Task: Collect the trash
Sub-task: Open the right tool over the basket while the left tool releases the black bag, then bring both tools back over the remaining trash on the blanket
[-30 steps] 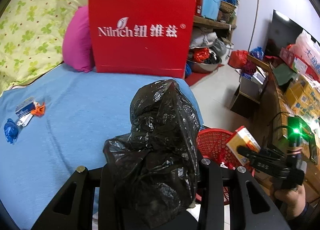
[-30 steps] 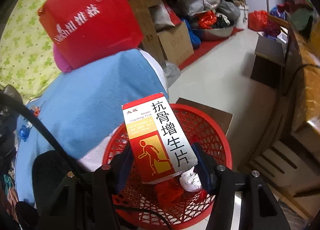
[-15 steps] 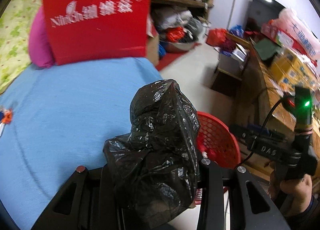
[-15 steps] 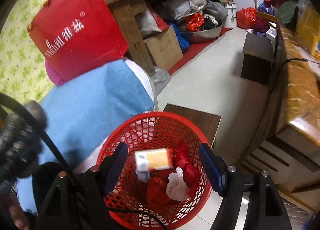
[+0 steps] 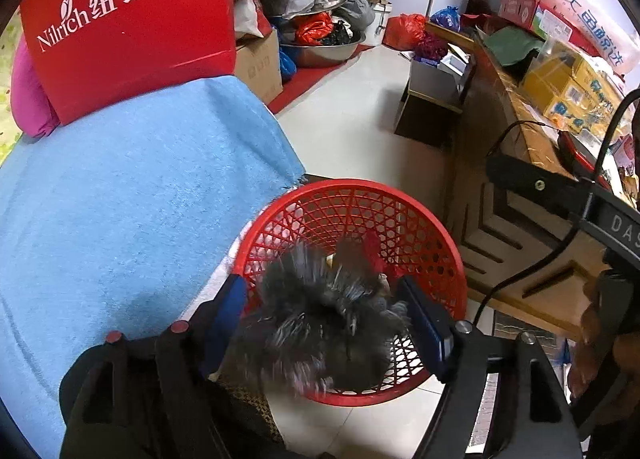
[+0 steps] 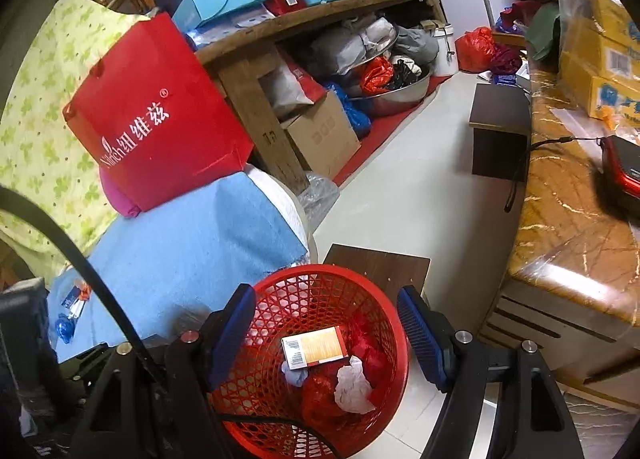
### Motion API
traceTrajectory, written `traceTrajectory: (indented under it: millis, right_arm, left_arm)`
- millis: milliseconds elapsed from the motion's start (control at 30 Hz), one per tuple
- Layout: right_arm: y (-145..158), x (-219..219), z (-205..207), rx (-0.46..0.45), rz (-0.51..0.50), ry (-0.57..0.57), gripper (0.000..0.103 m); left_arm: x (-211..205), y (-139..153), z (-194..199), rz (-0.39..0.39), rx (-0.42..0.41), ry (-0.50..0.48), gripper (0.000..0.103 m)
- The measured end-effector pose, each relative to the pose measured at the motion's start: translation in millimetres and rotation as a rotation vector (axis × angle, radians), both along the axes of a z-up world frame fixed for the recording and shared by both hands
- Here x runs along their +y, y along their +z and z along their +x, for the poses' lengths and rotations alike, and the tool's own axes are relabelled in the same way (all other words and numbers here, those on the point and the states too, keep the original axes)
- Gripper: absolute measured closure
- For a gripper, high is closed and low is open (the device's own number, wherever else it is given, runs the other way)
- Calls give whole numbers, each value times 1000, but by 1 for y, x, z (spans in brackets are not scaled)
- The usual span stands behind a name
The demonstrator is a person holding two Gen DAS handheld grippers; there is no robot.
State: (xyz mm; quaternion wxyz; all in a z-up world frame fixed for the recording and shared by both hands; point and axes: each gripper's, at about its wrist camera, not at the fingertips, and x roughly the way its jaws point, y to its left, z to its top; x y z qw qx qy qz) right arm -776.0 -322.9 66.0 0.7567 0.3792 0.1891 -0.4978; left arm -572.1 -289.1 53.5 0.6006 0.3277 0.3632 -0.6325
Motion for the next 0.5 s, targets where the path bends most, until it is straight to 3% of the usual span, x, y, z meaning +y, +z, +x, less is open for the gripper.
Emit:
traceTrajectory:
  millis: [500]
  right_arm:
    - [14, 8, 31, 14, -20, 65, 27]
  left_arm:
    - [51, 37, 94, -116, 37, 219, 24]
